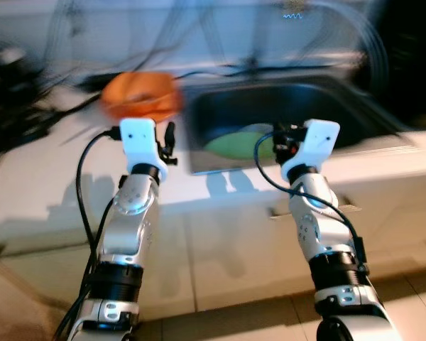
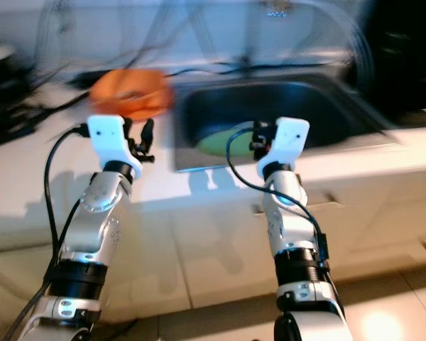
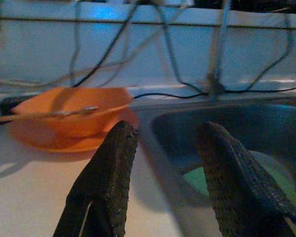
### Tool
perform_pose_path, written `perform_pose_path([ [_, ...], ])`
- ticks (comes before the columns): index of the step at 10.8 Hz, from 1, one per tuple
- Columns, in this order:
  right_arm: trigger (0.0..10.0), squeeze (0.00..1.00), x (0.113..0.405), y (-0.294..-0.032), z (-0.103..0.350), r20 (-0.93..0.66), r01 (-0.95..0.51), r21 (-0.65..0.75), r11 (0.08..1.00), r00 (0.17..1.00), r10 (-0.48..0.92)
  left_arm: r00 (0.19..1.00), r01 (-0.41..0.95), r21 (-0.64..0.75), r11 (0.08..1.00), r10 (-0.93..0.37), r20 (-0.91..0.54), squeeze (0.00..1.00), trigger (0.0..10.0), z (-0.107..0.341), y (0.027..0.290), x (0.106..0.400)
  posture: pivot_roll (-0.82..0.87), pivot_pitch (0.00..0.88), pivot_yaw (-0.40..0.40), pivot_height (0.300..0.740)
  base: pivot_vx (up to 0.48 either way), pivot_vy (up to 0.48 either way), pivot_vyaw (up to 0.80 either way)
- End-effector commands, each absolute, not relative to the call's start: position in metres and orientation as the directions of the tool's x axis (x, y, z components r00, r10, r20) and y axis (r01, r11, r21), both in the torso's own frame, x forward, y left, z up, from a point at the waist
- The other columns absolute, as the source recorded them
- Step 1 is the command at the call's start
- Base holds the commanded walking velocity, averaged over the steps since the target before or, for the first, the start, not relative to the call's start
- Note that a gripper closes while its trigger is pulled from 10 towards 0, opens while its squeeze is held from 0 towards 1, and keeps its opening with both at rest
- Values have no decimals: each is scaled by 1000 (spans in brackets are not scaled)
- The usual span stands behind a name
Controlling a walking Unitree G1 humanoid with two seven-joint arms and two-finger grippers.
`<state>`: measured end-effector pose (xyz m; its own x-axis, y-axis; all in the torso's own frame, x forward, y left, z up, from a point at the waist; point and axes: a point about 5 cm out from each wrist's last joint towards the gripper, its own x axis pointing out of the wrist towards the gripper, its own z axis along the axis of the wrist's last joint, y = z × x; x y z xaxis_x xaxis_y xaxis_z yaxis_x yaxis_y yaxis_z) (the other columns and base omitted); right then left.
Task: Kitchen organization
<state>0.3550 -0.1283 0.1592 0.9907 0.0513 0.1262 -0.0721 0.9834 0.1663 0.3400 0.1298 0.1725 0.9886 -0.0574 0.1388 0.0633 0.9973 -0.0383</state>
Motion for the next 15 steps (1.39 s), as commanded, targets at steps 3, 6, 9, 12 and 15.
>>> perform_pose_path([
  [3, 10000, 0, 356, -125, 161, 131, -81, 143, 986, 989, 63, 991, 50, -29, 998, -46, 125, 0, 10000, 172, 132, 341, 92, 0, 30, 740, 0, 0, 0],
  [6, 10000, 0, 356, -123, 161, 122, -84, 136, 987, 990, 67, 991, 43, -30, 999, -39, 127, 0, 10000, 173, 134, 341, 94, 0, 30, 740, 0, 0, 533],
  [9, 10000, 0, 356, -123, 160, 121, -84, 137, 987, 990, 67, 991, 40, -28, 999, -36, 128, 0, 10000, 174, 134, 341, 94, 0, 31, 740, 0, 0, 0],
  [12, 10000, 0, 356, -123, 161, 123, -91, 113, 989, 989, 77, 991, 34, -30, 999, -30, 133, 0, 10000, 176, 135, 342, 94, 0, 30, 740, 80, 0, 533],
  [15, 10000, 0, 356, -122, 160, 119, -93, 134, 987, 990, 77, 991, 24, -30, 999, -20, 134, 0, 10000, 176, 136, 342, 94, 0, 29, 740, 255, 0, 0],
])
